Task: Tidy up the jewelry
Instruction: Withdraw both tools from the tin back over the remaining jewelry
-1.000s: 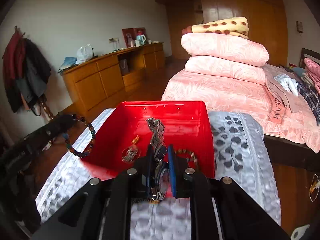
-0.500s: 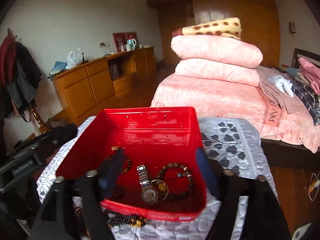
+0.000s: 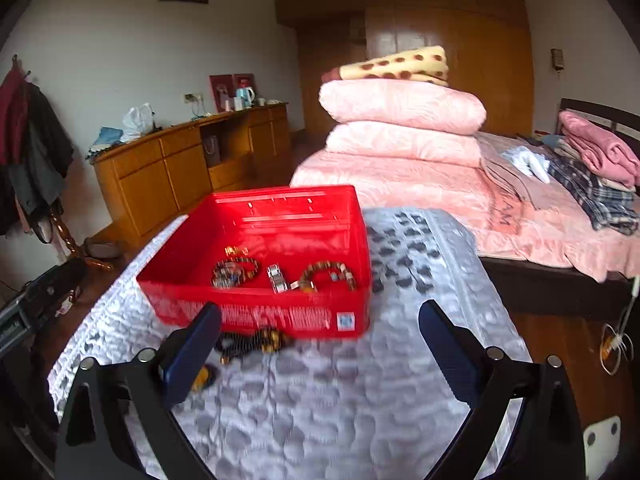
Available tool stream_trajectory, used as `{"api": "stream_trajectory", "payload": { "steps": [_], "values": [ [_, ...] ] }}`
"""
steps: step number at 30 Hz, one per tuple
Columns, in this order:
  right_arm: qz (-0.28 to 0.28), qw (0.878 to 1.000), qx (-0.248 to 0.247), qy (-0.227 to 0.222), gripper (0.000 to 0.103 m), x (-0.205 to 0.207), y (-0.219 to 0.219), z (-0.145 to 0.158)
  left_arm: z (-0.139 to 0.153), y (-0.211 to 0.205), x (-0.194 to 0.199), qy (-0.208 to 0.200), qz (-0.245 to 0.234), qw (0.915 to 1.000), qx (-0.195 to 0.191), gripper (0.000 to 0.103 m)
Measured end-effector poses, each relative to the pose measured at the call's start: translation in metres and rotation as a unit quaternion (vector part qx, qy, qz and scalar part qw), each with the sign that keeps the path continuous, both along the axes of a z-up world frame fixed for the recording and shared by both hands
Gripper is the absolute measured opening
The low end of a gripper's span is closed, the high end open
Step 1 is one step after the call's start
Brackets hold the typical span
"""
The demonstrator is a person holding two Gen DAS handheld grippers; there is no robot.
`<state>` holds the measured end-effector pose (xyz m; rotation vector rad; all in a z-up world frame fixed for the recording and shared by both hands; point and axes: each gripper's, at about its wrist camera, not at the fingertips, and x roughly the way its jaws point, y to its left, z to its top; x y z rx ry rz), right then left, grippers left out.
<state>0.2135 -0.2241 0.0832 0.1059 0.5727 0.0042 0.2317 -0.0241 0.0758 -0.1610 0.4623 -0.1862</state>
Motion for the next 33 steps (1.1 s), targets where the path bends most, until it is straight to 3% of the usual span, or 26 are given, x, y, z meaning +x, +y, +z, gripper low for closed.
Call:
{"api": "stream_trajectory", "payload": {
  "steps": [6, 16, 22, 30, 33],
  "values": [
    [-0.008, 0.999, -0.009, 0.04, 0.097, -0.013, 0.007, -0.011, -0.011, 0.002, -0.023, 0.013, 0.005, 0.9998, 0.012, 0.098],
    [0.014, 0.999, 0.018, 0.039, 0.097, -0.02, 0.01, -0.025, -0.021, -0.003, -0.041, 0.02, 0.006, 0.9988, 0.044, 0.098],
    [0.023, 0.998, -0.021, 0.059, 0.097, -0.004, 0.029, -0.038, -0.026, -0.008, -0.035, 0.024, 0.014, 0.9979, 0.059, 0.098],
    [0.013, 0.997, -0.004, 0.08, 0.096, 0.021, 0.036, -0.047, -0.029, -0.004, -0.03, 0.029, 0.019, 0.9973, 0.066, 0.098],
    [0.008, 0.996, 0.001, 0.09, 0.088, 0.031, 0.039, -0.051, -0.031, 0.001, -0.023, 0.032, 0.027, 0.997, 0.065, 0.098]
  ]
}}
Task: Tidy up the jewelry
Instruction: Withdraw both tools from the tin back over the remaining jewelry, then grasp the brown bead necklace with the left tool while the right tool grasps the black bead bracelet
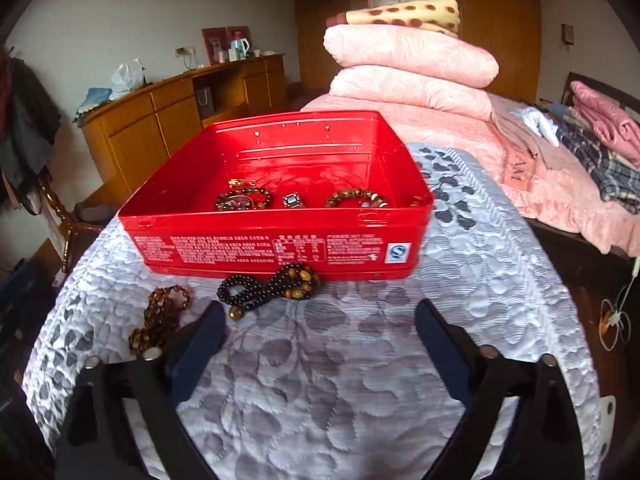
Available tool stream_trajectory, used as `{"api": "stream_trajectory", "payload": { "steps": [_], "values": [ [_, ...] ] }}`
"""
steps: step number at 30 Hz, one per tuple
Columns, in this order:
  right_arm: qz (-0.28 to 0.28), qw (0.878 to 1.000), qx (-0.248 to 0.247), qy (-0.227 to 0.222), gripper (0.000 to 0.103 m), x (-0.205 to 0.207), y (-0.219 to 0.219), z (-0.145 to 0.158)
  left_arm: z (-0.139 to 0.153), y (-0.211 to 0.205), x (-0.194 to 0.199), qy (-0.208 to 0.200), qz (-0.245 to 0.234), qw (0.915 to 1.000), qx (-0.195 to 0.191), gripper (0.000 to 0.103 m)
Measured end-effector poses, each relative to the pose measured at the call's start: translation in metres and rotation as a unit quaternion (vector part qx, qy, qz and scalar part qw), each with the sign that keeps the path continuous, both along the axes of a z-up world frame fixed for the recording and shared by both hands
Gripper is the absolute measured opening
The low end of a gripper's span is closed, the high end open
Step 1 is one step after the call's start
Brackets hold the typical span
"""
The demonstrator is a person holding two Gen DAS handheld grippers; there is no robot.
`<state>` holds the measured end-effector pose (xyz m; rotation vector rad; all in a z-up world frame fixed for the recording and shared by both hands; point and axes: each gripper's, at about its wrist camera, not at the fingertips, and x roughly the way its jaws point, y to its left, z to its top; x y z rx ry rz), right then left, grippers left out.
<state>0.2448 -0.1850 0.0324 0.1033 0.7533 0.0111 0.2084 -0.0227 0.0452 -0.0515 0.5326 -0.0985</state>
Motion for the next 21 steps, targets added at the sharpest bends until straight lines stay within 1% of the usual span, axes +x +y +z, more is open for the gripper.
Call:
{"api": "stream_trajectory", "payload": {
  "steps": [2, 6, 8, 9, 16, 21],
  "values": [
    [-0.004, 1.0, 0.006, 0.008, 0.087, 0.007, 0.001, -0.003, -0.002, 0.003, 0.004, 0.004, 0.003, 1.0, 0.0, 0.098],
    [-0.006, 1.0, 0.001, 0.018, 0.083, 0.015, 0.006, -0.006, -0.003, 0.006, 0.008, 0.007, 0.006, 0.9999, 0.014, 0.098],
    [-0.006, 1.0, 0.001, 0.027, 0.08, 0.021, 0.008, -0.008, -0.003, 0.007, 0.01, 0.009, 0.007, 0.9997, 0.019, 0.098],
    [-0.006, 1.0, 0.0, 0.03, 0.079, 0.024, 0.009, -0.009, -0.003, 0.009, 0.011, 0.009, 0.006, 0.9998, 0.018, 0.098],
    [-0.001, 0.998, 0.0, 0.057, 0.063, 0.039, 0.016, -0.019, -0.005, 0.016, 0.014, 0.01, 0.001, 0.9999, 0.005, 0.098],
    [0.007, 0.998, 0.022, 0.063, 0.06, 0.044, 0.015, -0.021, -0.006, 0.018, 0.016, 0.013, -0.005, 0.9999, -0.001, 0.098]
  ]
}}
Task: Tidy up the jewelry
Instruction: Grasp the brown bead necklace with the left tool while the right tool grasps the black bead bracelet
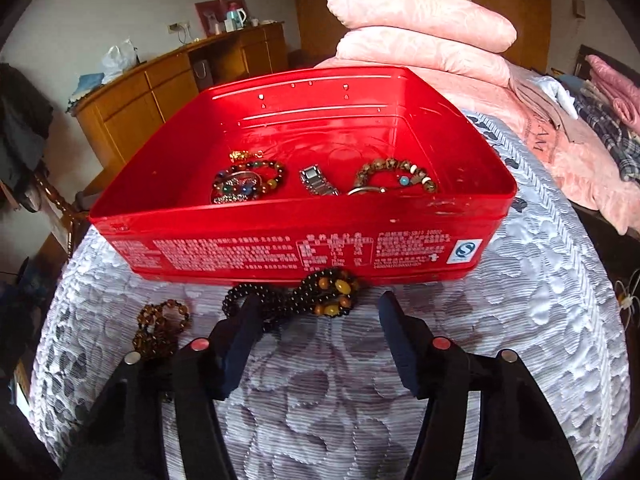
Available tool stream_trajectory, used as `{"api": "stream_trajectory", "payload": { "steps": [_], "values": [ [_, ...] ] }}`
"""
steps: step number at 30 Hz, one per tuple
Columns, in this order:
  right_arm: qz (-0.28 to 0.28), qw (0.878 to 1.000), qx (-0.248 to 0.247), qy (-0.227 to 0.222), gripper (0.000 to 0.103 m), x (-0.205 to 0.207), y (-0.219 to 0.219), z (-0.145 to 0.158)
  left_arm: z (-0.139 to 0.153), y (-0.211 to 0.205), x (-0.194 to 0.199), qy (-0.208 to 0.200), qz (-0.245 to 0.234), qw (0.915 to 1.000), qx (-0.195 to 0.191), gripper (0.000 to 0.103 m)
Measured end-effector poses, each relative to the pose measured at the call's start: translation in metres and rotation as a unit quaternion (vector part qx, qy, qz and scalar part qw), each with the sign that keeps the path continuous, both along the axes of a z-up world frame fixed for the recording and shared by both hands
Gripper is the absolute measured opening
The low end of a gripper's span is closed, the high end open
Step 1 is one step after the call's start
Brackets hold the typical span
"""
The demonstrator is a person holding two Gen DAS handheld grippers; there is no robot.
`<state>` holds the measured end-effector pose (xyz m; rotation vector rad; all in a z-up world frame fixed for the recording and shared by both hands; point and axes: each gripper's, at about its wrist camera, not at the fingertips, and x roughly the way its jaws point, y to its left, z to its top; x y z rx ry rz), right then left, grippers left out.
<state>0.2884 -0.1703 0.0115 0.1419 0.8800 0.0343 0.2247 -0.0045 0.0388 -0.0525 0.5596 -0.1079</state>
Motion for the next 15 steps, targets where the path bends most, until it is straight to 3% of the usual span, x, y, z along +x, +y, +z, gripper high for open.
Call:
{"api": "stream_trajectory", "payload": {
  "steps": [6, 8, 11, 13, 14, 15],
  "values": [
    [0.013, 1.0, 0.011, 0.006, 0.053, 0.005, 0.006, -0.001, -0.001, -0.004, 0.0, 0.001, -0.008, 1.0, 0.006, 0.098],
    [0.012, 1.0, 0.015, 0.004, 0.044, 0.005, 0.005, 0.001, -0.002, -0.005, 0.0, 0.002, -0.009, 0.9999, 0.008, 0.098],
    [0.014, 1.0, 0.016, -0.002, 0.039, 0.003, 0.002, 0.002, -0.002, -0.007, 0.001, 0.004, -0.009, 0.9999, 0.013, 0.098],
    [0.015, 1.0, 0.012, -0.007, 0.032, 0.0, 0.001, 0.004, -0.003, -0.01, 0.001, 0.006, -0.01, 0.9998, 0.016, 0.098],
    [0.014, 1.0, 0.013, -0.012, 0.019, -0.003, -0.002, 0.006, -0.003, -0.012, 0.001, 0.007, -0.011, 0.9998, 0.017, 0.098],
    [0.013, 1.0, 0.015, -0.018, 0.018, -0.006, -0.005, 0.008, -0.003, -0.014, 0.002, 0.008, -0.013, 0.9997, 0.017, 0.098]
  ]
}}
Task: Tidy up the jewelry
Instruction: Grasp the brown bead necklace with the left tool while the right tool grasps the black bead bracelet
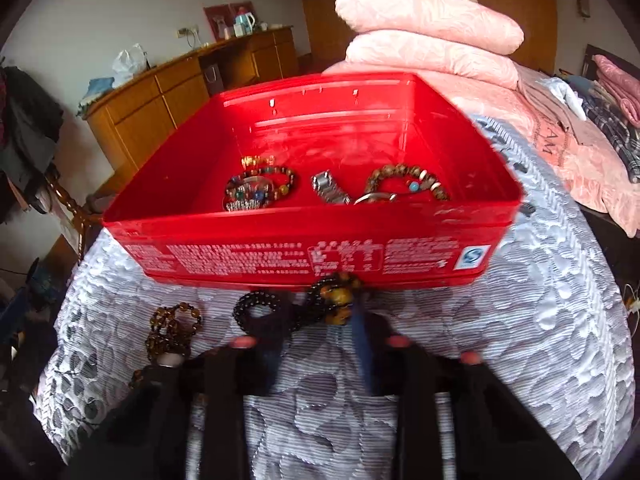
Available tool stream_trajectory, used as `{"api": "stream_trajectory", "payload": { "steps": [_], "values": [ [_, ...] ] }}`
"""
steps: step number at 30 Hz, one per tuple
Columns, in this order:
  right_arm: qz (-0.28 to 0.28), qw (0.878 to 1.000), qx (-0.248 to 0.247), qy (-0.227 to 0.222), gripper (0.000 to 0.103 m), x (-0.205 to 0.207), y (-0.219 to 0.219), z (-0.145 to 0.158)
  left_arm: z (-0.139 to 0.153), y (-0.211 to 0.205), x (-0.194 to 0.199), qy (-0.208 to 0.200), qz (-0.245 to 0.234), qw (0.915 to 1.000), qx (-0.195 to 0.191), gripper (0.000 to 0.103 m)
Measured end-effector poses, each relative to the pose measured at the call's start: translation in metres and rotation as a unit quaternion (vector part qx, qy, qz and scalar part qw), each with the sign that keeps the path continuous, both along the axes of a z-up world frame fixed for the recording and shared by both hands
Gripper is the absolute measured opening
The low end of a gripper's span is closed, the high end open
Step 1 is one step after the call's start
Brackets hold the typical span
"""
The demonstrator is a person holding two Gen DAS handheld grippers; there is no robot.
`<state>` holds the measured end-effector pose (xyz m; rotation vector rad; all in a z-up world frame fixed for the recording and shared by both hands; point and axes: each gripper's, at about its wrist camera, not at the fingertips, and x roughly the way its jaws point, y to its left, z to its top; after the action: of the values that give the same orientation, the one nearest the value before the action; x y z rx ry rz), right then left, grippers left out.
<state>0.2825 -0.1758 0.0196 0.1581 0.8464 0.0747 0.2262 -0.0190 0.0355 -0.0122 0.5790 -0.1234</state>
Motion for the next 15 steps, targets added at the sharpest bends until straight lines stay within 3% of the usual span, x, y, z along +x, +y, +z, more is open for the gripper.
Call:
{"api": "stream_trajectory", "payload": {
  "steps": [2, 12, 14, 15],
  "values": [
    [-0.003, 1.0, -0.004, -0.005, 0.01, -0.003, -0.006, 0.006, -0.001, -0.003, 0.0, 0.002, -0.003, 1.0, 0.0, 0.098],
    [-0.023, 0.999, 0.008, -0.025, 0.01, -0.029, -0.046, 0.018, -0.013, -0.043, 0.018, 0.056, -0.046, 0.9971, -0.022, 0.097],
    [-0.024, 0.999, 0.009, -0.028, 0.01, -0.032, -0.051, 0.02, -0.015, -0.055, 0.024, 0.062, -0.054, 0.9964, -0.019, 0.094],
    [-0.025, 0.999, 0.011, -0.028, 0.01, -0.034, -0.055, 0.02, -0.017, -0.059, 0.026, 0.066, -0.057, 0.996, -0.018, 0.083]
  ]
}}
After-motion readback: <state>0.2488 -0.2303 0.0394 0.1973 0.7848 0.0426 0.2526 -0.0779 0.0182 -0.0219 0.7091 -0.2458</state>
